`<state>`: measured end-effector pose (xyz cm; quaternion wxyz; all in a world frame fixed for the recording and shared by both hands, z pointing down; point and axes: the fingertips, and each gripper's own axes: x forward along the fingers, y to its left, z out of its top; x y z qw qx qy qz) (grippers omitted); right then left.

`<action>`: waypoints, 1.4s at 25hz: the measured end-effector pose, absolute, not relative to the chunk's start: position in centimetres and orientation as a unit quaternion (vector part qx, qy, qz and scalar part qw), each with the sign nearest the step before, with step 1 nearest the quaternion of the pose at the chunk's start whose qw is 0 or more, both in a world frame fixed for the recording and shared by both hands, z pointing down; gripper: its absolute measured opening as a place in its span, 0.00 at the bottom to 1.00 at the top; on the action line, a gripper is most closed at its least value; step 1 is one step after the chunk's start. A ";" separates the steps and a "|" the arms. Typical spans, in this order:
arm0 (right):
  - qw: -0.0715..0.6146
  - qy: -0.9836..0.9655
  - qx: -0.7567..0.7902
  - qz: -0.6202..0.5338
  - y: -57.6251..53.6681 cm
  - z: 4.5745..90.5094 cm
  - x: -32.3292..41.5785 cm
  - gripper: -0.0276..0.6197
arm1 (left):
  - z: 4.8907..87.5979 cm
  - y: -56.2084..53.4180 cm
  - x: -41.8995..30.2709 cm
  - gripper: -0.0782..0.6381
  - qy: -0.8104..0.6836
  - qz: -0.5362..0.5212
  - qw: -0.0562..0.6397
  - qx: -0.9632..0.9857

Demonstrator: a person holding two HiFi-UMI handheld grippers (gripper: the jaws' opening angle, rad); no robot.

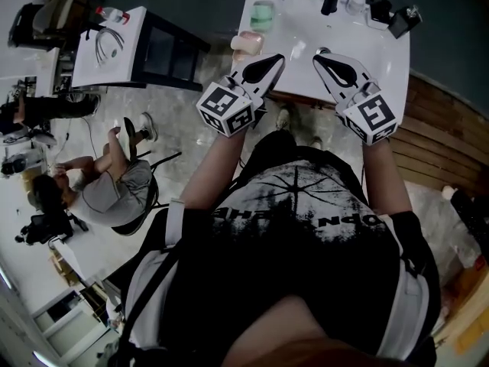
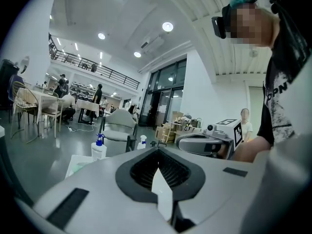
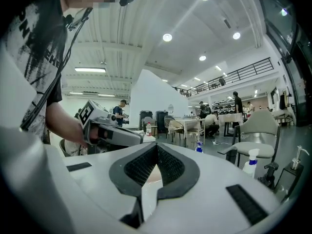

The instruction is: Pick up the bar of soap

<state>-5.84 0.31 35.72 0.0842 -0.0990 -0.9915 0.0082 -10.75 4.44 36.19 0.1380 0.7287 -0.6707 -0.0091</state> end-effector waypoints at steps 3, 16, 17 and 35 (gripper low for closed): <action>0.082 -0.992 -0.097 0.008 0.2 35.5 -8.2 0.06 | 36.1 4.3 -13.2 0.12 -0.669 -0.009 0.137 0.730; 0.088 -0.994 -0.058 0.014 -0.3 36.4 -18.2 0.06 | 36.7 4.1 -23.4 0.12 -0.644 0.001 0.129 0.754; 0.090 -0.994 -0.055 0.014 -0.3 36.6 -18.8 0.06 | 36.9 4.1 -24.0 0.12 -0.641 0.003 0.127 0.757; 0.130 -0.988 -0.084 0.004 1.0 39.7 -24.0 0.06 | 39.4 5.7 -29.2 0.12 -0.635 0.008 0.132 0.761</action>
